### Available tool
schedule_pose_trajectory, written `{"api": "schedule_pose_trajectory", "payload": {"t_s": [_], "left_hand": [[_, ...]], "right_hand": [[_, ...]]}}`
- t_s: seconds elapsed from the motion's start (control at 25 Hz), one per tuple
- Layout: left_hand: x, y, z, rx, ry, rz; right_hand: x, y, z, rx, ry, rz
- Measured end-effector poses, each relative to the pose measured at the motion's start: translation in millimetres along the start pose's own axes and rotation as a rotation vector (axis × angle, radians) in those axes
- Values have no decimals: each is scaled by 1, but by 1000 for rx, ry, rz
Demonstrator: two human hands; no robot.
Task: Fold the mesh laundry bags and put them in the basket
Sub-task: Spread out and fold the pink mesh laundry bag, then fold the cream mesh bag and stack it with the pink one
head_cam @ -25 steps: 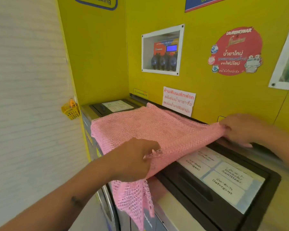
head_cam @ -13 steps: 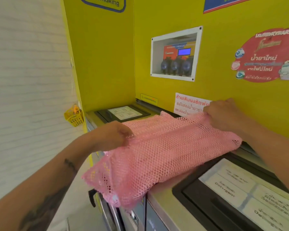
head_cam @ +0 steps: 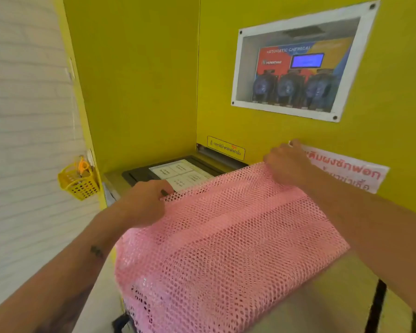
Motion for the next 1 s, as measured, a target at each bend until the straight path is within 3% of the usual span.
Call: {"api": "schedule_pose_trajectory", "payload": {"t_s": [0.12, 0.16, 0.24, 0.36, 0.52, 0.76, 0.88, 1.0], "left_hand": [[-28, 16, -2, -187, 262, 91], [-38, 26, -7, -274, 240, 54], [-60, 37, -14, -337, 50, -2], [-82, 30, -8, -276, -179, 102], [-87, 34, -4, -253, -156, 118], [-57, 50, -12, -281, -26, 41], [-37, 87, -32, -316, 130, -97], [-28, 156, -77, -424, 167, -309]], "right_hand": [[-9, -31, 12, 12, 68, 93], [-9, -43, 10, 24, 73, 178], [-7, -60, -5, 29, 28, 460], [-22, -67, -37, 30, -228, 763], [-39, -59, -57, 90, -388, 842], [9, -9, -102, 77, -269, 864], [35, 29, -164, 56, -342, 837], [58, 73, -248, 12, -395, 802]]}}
Point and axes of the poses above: each hand's wrist, its own z-axis towards the middle knuckle, its own x-axis out of the back of the hand, y = z × x, the point moved 3 cm from there along z, towards the middle knuckle, and after that the axes turned 1 degree about x, right-handed, at the moved point
